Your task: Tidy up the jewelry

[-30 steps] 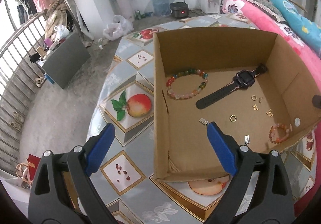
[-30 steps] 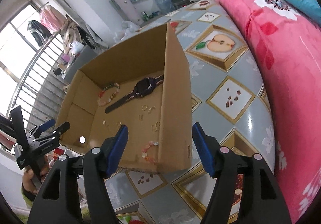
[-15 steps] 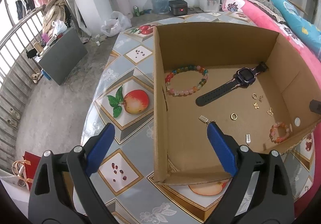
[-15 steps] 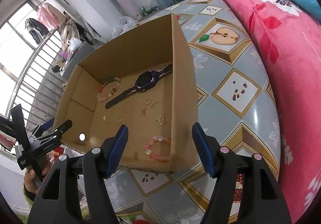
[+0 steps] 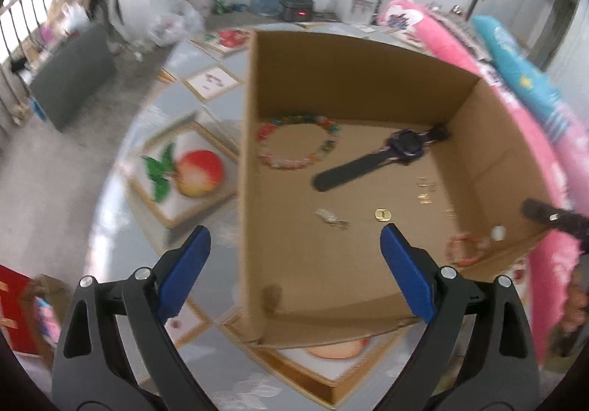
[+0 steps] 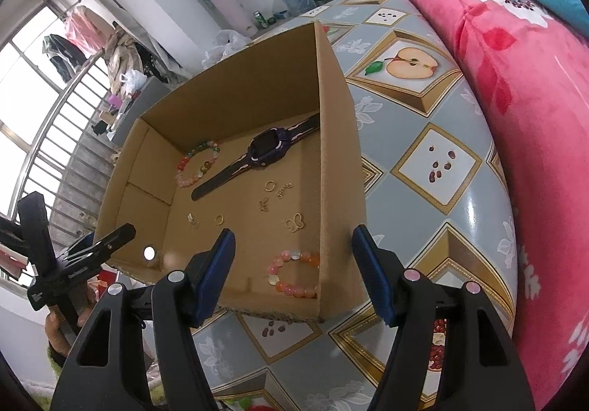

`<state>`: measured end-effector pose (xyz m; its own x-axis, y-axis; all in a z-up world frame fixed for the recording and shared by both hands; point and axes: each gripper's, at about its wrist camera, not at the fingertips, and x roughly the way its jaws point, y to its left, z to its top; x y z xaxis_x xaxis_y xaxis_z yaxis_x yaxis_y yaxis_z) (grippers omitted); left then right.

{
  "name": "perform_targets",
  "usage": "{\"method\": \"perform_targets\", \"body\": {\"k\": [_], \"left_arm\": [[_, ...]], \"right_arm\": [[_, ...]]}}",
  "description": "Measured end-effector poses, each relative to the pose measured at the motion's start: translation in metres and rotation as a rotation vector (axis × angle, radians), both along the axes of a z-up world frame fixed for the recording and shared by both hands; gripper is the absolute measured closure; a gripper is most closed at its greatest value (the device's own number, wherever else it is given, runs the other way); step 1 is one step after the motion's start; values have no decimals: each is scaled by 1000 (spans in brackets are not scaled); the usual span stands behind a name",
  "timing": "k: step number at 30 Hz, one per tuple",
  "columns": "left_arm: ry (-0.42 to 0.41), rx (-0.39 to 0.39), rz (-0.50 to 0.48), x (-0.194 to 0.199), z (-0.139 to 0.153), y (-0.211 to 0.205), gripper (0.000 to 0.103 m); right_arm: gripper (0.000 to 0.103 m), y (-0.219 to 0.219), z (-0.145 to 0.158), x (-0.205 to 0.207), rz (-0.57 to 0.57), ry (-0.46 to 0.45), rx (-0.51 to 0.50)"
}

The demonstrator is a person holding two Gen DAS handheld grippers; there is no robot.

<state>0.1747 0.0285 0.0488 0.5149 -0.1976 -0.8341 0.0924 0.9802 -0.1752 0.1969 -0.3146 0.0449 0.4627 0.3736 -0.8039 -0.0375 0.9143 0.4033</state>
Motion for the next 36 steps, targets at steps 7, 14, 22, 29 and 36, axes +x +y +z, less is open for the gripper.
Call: {"method": "perform_targets", "body": {"k": [7, 14, 22, 29, 36], "left_arm": [[27, -85, -33, 2, -9, -10, 12], [16, -83, -23, -3, -9, -13, 12], [4, -104, -51, -22, -1, -11, 12], [1, -111, -93, -55, 1, -15, 12], [0, -115, -104, -85, -4, -15, 12]], "right_arm": [[37, 2, -1, 1, 2, 0, -15], [37, 5, 0, -3, 1, 6, -40], [37, -3, 8, -30, -23, -1, -21], [37, -13, 11, -70, -51, -11, -5], [37, -14, 5, -103, -63, -15, 2]]}}
